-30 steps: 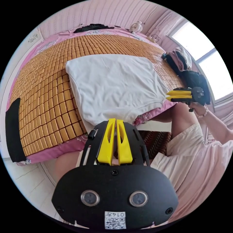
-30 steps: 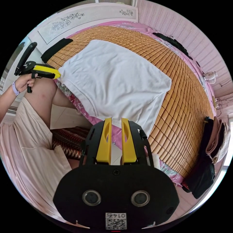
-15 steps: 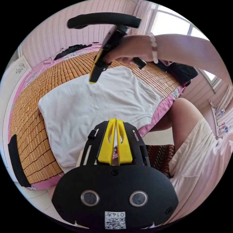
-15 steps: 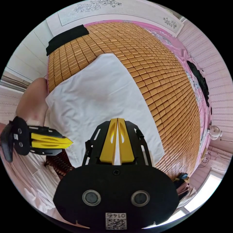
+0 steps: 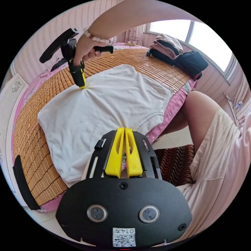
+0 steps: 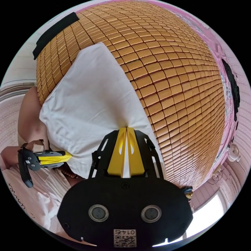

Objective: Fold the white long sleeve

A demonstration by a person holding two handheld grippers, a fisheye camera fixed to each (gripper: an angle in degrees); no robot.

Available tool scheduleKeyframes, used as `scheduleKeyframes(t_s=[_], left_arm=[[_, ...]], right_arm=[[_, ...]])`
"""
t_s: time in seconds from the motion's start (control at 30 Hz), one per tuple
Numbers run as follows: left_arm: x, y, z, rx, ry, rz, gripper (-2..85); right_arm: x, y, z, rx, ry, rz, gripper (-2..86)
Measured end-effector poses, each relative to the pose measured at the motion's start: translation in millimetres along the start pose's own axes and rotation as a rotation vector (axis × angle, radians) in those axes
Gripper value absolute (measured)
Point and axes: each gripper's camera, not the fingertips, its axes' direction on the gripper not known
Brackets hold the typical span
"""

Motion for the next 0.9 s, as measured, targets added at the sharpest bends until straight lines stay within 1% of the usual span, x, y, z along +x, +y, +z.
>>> scheduleKeyframes(t_s=[0.07,0.13,0.17,0.23,0.27,0.33,0.43,0.53,0.63,0.7,0.77,0.9], left_arm=[[1,-2,-1,0.003,0.027,-0.024,-0.6],[4,-2,-5,0.01,0.053,-0.021,0.1],[9,-2,-12,0.038,0.069,-0.007,1.1],[20,-4,-23,0.097,0.077,0.017,3.3],[29,-7,-29,0.12,0.081,0.036,5.2],[40,-14,-33,0.142,0.096,0.059,7.2],[60,-32,-30,0.123,0.074,0.092,11.2],[76,-52,-23,0.072,0.084,0.118,13.2],[89,-69,-20,0.057,0.112,0.132,14.4],[98,-79,-16,0.037,0.12,0.158,15.1],[110,-93,-7,0.006,0.111,0.217,15.7],[126,-116,12,-0.026,0.125,0.275,16.8]], right_arm=[[7,29,-10,0.097,-0.031,0.049,-0.3],[13,93,-24,0.292,-0.095,0.155,-0.1],[13,113,-25,0.337,-0.105,0.186,0.0],[10,198,-18,0.447,-0.124,0.347,0.7],[9,220,-13,0.464,-0.136,0.395,0.9],[-1,299,15,0.482,-0.221,0.56,3.6],[-15,371,49,0.489,-0.299,0.731,8.1],[-23,408,71,0.492,-0.322,0.847,10.5],[-21,420,82,0.457,-0.293,0.886,8.0],[-17,424,89,0.421,-0.315,0.878,5.4],[-15,433,86,0.432,-0.345,0.846,3.3],[-15,478,63,0.6,-0.434,0.847,1.6]])
